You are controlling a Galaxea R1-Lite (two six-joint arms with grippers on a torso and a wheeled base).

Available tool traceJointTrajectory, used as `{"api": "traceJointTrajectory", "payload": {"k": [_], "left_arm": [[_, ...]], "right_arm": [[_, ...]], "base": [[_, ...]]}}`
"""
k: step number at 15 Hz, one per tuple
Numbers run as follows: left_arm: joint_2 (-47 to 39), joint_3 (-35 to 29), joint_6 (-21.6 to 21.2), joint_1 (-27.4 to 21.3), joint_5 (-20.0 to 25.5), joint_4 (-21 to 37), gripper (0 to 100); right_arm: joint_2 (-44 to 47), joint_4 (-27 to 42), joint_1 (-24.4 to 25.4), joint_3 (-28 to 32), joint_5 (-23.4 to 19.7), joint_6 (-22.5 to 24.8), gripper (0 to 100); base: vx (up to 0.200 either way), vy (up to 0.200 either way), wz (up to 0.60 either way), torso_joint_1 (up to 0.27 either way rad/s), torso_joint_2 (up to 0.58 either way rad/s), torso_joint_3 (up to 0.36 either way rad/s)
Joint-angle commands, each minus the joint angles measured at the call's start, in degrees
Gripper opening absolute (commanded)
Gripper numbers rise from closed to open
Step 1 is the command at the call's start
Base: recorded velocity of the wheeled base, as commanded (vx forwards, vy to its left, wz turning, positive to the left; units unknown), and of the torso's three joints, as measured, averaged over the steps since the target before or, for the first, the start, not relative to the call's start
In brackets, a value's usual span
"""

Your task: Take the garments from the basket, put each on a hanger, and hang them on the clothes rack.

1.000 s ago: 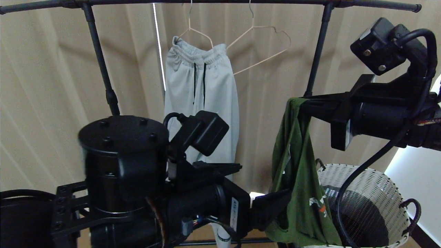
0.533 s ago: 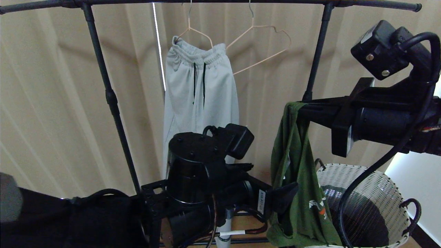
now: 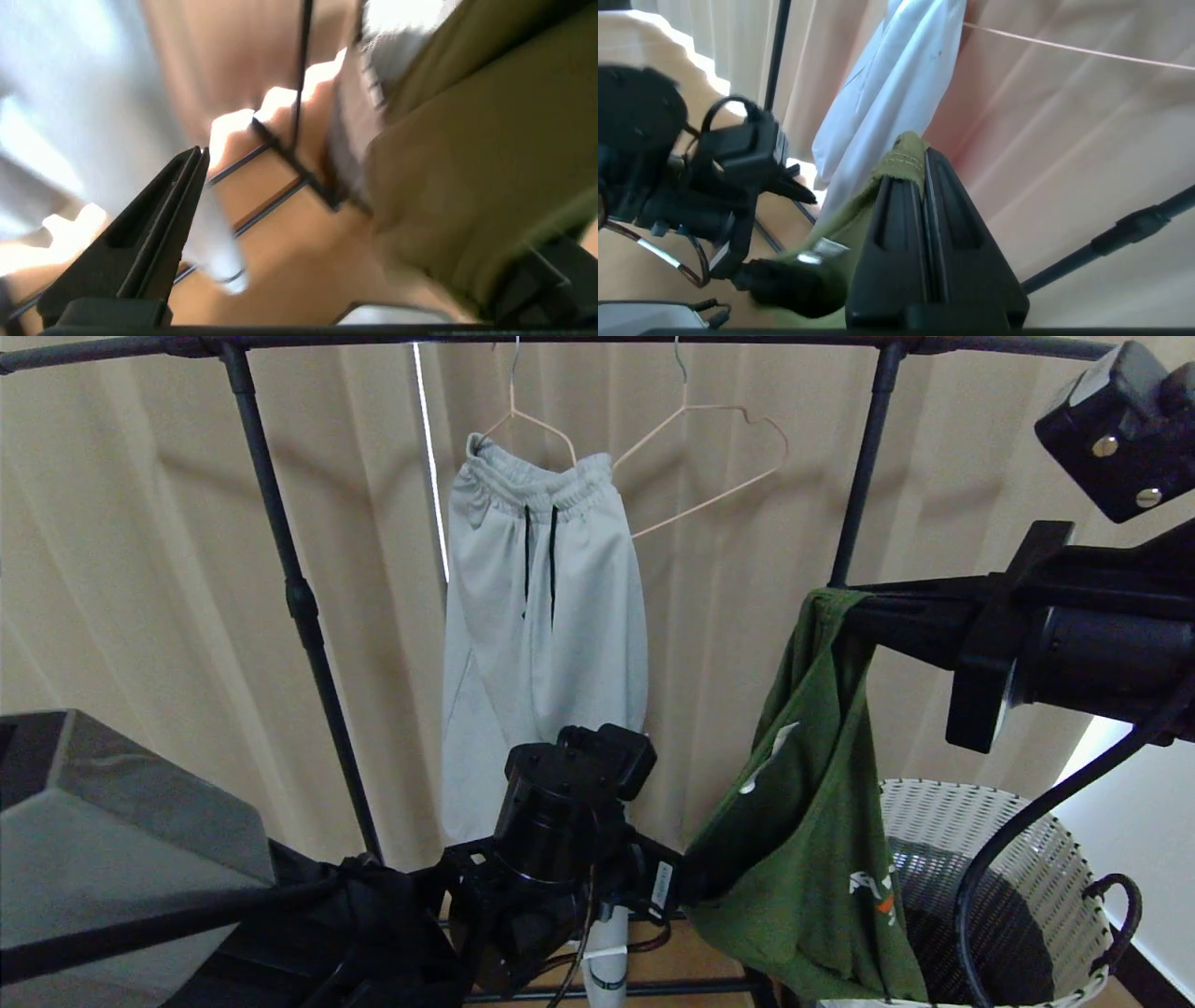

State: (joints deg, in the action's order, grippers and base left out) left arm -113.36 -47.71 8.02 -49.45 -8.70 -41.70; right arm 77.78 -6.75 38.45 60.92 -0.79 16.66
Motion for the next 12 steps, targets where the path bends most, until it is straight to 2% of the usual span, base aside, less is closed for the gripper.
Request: {"api": "traceJointTrajectory", "payload": {"k": [1, 3, 6, 7, 12], "left_arm": [[-0.02, 2.19, -1.61, 0.14, -1.84, -0.04, 100], [2.0, 5.79, -3.19, 0.14, -3.25, -0.22, 100], [5.43, 8.87, -3.28, 0.14, -3.16, -0.22, 100], [6.31, 9.92, -3.36, 0.14, -3.16, -0.22, 0], [12.73, 16.16, -3.54, 0.05, -3.07, -1.54, 0]], "right_arm": [[-0.78, -0.01, -0.04, -0.1, 0.0, 0.03, 0], [-1.05, -0.01, -0.22, -0.27, 0.0, 0.03, 0], [-1.05, -0.28, -0.22, -0.62, 0.0, 0.03, 0], [-1.05, -0.28, -0.22, -0.62, 0.0, 0.03, 0], [-1.14, -0.54, -0.39, -2.21, 0.0, -0.05, 0]], "base": [[0.0, 0.0, 0.0, 0.0, 0.0, 0.0], [0.0, 0.0, 0.0, 0.0, 0.0, 0.0], [0.0, 0.0, 0.0, 0.0, 0.0, 0.0], [0.0, 0.0, 0.0, 0.0, 0.0, 0.0], [0.0, 0.0, 0.0, 0.0, 0.0, 0.0]]}}
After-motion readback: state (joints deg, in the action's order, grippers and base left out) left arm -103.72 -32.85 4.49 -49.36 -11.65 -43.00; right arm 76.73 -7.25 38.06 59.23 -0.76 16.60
